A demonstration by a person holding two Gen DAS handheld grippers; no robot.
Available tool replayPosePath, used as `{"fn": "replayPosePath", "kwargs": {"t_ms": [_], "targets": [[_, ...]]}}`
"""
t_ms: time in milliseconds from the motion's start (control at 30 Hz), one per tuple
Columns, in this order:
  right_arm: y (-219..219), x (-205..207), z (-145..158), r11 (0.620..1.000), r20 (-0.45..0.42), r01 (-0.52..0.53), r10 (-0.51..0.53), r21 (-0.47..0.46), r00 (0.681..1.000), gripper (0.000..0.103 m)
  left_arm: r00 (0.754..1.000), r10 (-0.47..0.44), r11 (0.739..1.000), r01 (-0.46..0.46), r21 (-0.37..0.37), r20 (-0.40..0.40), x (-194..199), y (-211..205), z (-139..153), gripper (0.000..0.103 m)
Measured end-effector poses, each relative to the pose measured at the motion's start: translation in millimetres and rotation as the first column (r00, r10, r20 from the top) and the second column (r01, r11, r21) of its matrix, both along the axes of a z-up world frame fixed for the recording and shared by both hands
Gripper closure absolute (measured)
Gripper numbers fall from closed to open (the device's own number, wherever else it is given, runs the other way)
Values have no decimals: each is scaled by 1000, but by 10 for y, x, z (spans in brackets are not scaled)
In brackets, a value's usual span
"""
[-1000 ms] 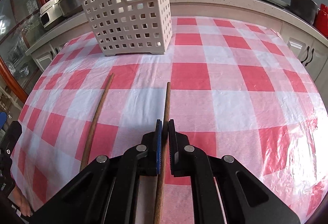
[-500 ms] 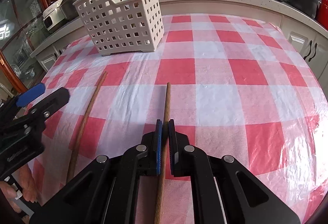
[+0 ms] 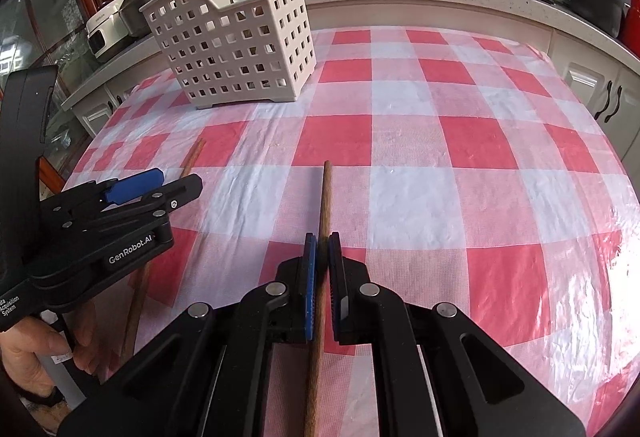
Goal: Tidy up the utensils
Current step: 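Grasp a wooden chopstick with the right tool while the left tool grasps another, then lift both held chopsticks upright and carry them to the white basket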
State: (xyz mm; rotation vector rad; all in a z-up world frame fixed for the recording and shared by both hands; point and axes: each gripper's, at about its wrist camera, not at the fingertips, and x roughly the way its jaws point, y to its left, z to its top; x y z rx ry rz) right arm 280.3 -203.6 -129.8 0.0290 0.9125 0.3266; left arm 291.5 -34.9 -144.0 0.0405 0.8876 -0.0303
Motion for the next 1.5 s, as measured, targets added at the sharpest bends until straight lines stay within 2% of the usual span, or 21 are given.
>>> {"fn": "replayPosePath", "kwargs": {"t_ms": [100, 167, 333, 433, 700, 900, 1067, 1267, 1500], "targets": [[16, -1, 4, 1000, 2, 1, -1, -9, 1000, 97, 1000, -8, 1000, 8, 2, 7, -63, 7, 15, 78], [29, 0, 7, 1000, 5, 1, -1, -18, 1000, 97, 1000, -14, 1000, 14, 4, 6, -77, -1, 19, 95], [58, 5, 11, 999, 17, 0, 1, -34, 1000, 97, 1000, -27, 1000, 27, -13, 7, -138, 0, 24, 96], [61, 2, 20, 1000, 24, -9, 9, -12, 1000, 97, 1000, -26, 999, 26, -34, 9, -186, 29, 52, 97], [119, -141, 404, 998, 143, -51, 44, 43, 989, 97, 993, -4, 998, 12, -65, 117, -449, 193, 484, 97], [192, -305, 746, 995, 236, -78, 62, 59, 970, 97, 975, 2, 997, 16, -77, 224, -739, 293, 850, 97], [248, -445, 932, 994, 287, -94, 73, 61, 955, 97, 956, -14, 998, 29, -49, 292, -979, 274, 1045, 97], [277, -657, 1180, 993, 368, -110, 85, 46, 926, 97, 930, -25, 998, 48, -52, 368, -1253, 300, 1285, 97], [300, -844, 1332, 992, 415, -120, 96, 31, 905, 97, 910, -26, 997, 51, -50, 413, -1485, 341, 1446, 97]]}}
